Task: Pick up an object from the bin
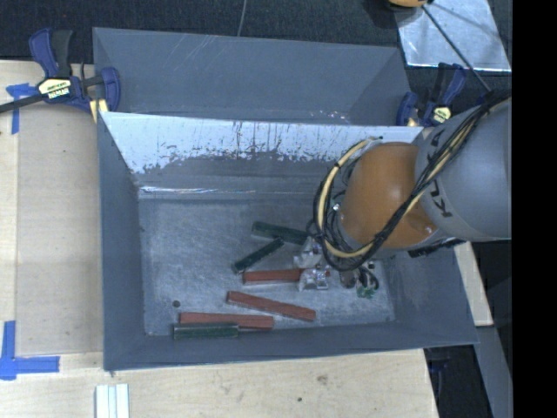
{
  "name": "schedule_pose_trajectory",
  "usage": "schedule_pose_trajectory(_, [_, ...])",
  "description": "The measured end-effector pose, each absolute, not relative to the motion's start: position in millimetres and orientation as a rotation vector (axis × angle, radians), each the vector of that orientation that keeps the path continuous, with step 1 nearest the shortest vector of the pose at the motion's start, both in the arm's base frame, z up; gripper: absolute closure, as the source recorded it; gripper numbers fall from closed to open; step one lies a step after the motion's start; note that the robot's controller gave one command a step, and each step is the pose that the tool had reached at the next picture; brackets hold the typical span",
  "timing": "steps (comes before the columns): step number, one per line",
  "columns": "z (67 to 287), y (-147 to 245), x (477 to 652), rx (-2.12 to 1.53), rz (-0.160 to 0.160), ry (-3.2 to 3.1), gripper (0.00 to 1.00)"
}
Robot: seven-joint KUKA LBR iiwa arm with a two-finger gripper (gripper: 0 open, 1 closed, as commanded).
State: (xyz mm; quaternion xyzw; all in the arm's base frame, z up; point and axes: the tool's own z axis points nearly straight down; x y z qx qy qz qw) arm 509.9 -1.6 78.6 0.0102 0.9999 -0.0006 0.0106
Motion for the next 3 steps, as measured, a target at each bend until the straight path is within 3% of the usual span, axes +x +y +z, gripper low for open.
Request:
schedule_pose_trajectory(2, [147.3, -0.9, 523.2, 0.031, 0.0, 3.132, 1.0])
schedule_pose_trajectory(3, [231.9, -11.3, 526.2, 0.169, 0.0, 3.134, 1.0])
